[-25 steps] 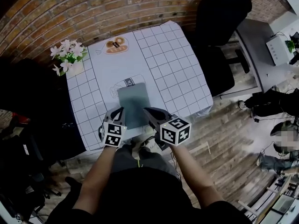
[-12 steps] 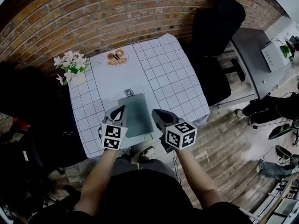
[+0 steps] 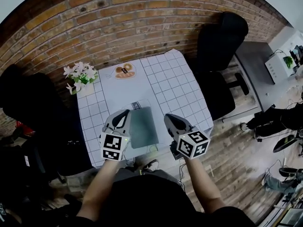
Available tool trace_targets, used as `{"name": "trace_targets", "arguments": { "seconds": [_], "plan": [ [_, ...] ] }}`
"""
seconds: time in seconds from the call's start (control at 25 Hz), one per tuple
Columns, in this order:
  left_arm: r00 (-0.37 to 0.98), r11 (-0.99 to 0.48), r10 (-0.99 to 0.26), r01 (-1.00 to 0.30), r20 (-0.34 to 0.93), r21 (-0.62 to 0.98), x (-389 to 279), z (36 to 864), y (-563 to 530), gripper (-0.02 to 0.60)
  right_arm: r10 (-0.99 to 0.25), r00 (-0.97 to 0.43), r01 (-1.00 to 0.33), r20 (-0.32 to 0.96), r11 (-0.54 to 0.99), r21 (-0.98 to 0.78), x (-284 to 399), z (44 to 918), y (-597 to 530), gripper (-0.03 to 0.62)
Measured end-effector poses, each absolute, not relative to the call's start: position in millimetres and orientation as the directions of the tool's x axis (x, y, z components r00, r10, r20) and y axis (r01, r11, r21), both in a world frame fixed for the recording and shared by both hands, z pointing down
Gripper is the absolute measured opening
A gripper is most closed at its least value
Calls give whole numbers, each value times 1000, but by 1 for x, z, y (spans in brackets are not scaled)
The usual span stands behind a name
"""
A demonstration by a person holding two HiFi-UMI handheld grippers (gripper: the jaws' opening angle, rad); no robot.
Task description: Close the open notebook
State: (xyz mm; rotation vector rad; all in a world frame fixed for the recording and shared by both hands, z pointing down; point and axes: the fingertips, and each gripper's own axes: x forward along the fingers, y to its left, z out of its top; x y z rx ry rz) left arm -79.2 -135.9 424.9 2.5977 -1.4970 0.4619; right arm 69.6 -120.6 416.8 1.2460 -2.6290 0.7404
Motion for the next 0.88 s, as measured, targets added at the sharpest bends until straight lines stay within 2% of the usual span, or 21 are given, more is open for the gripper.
{"name": "trace_targets", "arguments": {
  "seconds": [0.44, 0.88],
  "plan": [
    [493, -510, -853, -858, 172, -67, -86, 345, -131, 25, -780, -591, -783, 204, 495, -377, 99, 358, -130, 15],
    [464, -463, -886, -880, 21, -108, -114, 268, -105, 25, -898, -421, -896, 128, 390, -213, 170, 305, -116, 15]
  ]
}}
